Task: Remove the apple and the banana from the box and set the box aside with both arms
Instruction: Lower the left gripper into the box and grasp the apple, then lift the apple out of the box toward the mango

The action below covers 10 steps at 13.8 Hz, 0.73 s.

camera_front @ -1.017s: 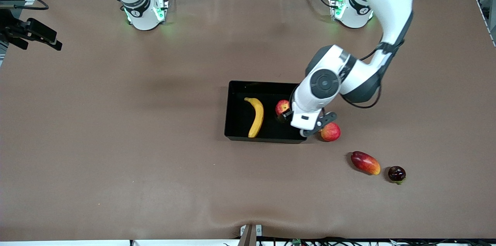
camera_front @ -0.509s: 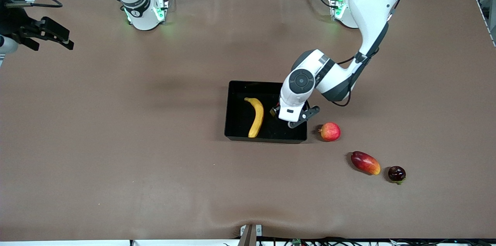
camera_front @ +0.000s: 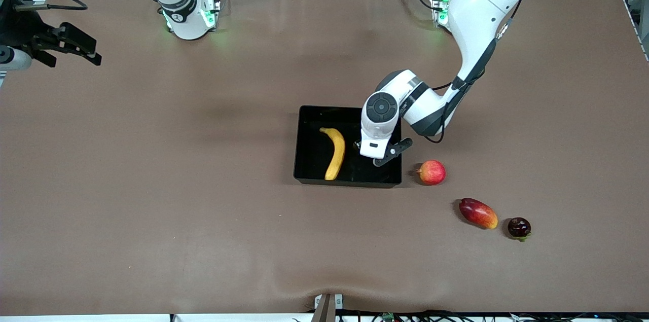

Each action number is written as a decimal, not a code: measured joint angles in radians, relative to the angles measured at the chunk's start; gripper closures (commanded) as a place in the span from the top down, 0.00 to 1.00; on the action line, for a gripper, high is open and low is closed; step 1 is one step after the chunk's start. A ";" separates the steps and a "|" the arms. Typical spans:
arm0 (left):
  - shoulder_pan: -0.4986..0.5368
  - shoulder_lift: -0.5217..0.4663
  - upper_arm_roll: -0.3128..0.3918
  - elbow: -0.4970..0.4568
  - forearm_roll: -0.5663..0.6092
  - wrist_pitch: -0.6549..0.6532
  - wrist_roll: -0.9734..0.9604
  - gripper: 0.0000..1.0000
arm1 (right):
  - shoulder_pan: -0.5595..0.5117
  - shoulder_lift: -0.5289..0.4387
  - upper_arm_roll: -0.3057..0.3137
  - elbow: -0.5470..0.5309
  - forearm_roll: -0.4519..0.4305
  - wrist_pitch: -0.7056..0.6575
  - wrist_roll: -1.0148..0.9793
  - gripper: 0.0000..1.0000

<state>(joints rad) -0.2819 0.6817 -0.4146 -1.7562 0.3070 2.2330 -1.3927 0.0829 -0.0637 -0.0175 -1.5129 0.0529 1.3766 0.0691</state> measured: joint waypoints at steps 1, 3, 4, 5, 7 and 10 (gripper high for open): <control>0.000 0.002 0.000 0.001 0.001 0.004 -0.001 0.20 | 0.003 0.001 0.000 0.000 0.000 0.000 0.000 1.00; 0.000 0.001 -0.001 0.011 0.002 0.005 -0.001 0.00 | 0.014 0.001 0.000 0.000 0.000 0.003 0.000 1.00; -0.001 0.001 -0.002 0.024 0.003 0.005 -0.001 0.00 | 0.025 0.003 0.000 0.000 -0.001 0.006 0.000 1.00; -0.001 -0.002 -0.004 0.042 0.003 0.003 -0.001 0.00 | 0.037 0.006 0.000 0.000 -0.002 0.006 0.001 1.00; -0.003 -0.025 -0.009 0.090 0.003 -0.038 -0.001 0.00 | 0.046 0.011 0.000 0.000 -0.002 0.006 0.001 1.00; -0.002 -0.091 -0.011 0.214 0.005 -0.215 0.026 0.00 | 0.046 0.012 -0.001 -0.001 -0.003 0.006 0.001 1.00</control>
<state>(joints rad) -0.2839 0.5905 -0.4255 -1.5423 0.3122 2.0177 -1.3663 0.1285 -0.0518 -0.0184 -1.5134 0.0498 1.3828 0.0703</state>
